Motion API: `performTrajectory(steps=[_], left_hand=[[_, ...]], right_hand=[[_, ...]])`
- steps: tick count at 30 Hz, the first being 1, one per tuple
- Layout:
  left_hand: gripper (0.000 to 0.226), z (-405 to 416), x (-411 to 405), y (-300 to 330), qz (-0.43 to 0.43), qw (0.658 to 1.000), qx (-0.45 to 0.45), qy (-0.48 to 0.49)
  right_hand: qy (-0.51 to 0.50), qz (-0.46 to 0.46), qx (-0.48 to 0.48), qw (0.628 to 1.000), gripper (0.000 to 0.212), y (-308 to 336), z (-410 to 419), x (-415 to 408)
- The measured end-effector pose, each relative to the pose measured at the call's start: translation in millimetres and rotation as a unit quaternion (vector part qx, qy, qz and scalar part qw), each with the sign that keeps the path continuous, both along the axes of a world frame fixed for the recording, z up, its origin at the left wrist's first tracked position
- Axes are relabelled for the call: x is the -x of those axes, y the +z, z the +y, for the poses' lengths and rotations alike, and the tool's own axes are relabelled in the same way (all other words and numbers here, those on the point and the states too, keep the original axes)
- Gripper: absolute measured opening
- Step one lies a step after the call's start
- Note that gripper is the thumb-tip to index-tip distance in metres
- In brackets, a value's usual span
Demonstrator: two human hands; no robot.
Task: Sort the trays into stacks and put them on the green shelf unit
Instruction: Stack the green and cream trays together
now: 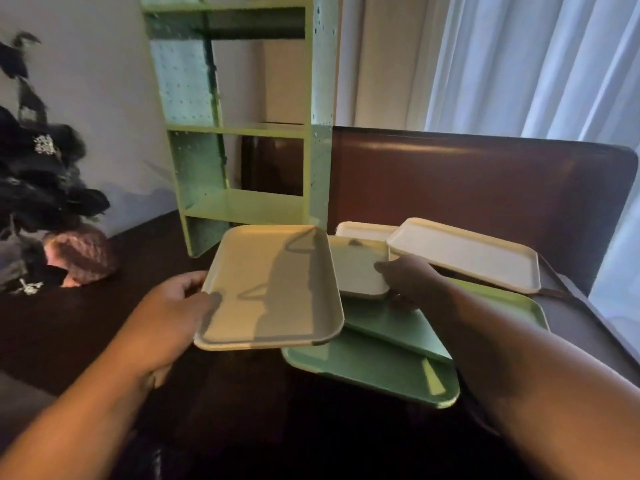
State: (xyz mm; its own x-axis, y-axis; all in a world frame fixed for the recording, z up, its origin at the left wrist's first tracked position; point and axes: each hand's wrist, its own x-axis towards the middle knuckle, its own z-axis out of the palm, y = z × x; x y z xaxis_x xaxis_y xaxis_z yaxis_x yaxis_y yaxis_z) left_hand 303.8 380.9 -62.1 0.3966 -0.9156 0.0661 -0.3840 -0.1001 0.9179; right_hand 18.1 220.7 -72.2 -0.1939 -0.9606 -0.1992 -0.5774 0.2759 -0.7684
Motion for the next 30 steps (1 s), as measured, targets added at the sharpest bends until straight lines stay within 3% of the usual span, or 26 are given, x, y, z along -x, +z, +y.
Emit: performTrajectory(steps=[9, 17, 21, 24, 30], left_hand=[[0.026, -9, 4, -5, 0.054, 0.998, 0.01, -0.019], [0.028, -9, 13, 5, 0.082, 0.995, 0.045, -0.039], [0.026, -12, 26, 11, 0.108, 0.991, 0.063, -0.045], [0.02, -16, 38, 12, 0.142, 0.985, 0.083, -0.054], [0.026, -27, 61, 7, 0.113, 0.986, 0.105, -0.058]], right_hand=[[0.066, 0.149, 0.0, 0.987, 0.035, 6, 6, -14], [-0.032, -0.066, 0.033, 0.997, 0.01, 15, 21, -15], [-0.017, -0.148, 0.06, 0.987, 0.022, 22, 35, -1], [0.003, -0.175, 0.064, 0.983, 0.023, 22, 50, 9], [0.059, -0.194, 0.136, 0.97, 0.026, 12, 76, 20]])
